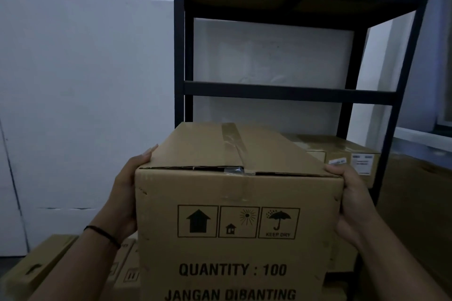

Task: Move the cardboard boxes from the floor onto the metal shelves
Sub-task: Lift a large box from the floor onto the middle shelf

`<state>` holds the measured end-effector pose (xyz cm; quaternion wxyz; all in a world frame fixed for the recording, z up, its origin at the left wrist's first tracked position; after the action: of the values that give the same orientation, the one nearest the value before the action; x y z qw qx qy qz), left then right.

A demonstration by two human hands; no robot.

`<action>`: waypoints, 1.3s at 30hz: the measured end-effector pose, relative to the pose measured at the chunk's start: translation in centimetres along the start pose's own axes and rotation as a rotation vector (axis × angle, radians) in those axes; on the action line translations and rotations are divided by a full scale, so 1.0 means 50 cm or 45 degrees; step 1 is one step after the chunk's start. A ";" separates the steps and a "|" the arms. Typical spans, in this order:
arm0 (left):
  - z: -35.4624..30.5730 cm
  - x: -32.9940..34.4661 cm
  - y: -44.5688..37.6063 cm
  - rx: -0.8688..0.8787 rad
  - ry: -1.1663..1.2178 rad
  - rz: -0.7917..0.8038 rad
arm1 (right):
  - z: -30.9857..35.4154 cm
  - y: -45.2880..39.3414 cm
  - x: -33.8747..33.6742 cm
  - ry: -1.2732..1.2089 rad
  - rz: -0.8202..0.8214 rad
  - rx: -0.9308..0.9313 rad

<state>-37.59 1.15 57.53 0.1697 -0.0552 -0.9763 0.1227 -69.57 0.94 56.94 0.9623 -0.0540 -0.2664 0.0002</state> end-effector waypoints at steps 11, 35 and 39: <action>0.001 -0.009 -0.078 0.014 -0.015 0.002 | 0.000 -0.101 0.006 0.001 0.025 -0.021; 0.006 -0.005 -0.238 0.056 -0.058 -0.056 | 0.041 -0.270 0.011 -0.002 0.151 -0.052; 0.007 -0.012 -0.264 0.060 -0.049 -0.073 | 0.039 -0.287 0.015 0.014 0.121 -0.057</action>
<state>-38.01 -11.72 60.43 0.1554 -0.0209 -0.9774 0.1418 -70.35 -13.11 60.48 0.9612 -0.0883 -0.2583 0.0398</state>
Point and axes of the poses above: each hand's wrist, its own y-axis away from the middle knuckle, its own x-axis out of the palm, z = x × y, the point moved 10 cm from there along -y, towards the middle knuckle, and after that the axes turned 6 degrees about -y, right-handed, at the moved point
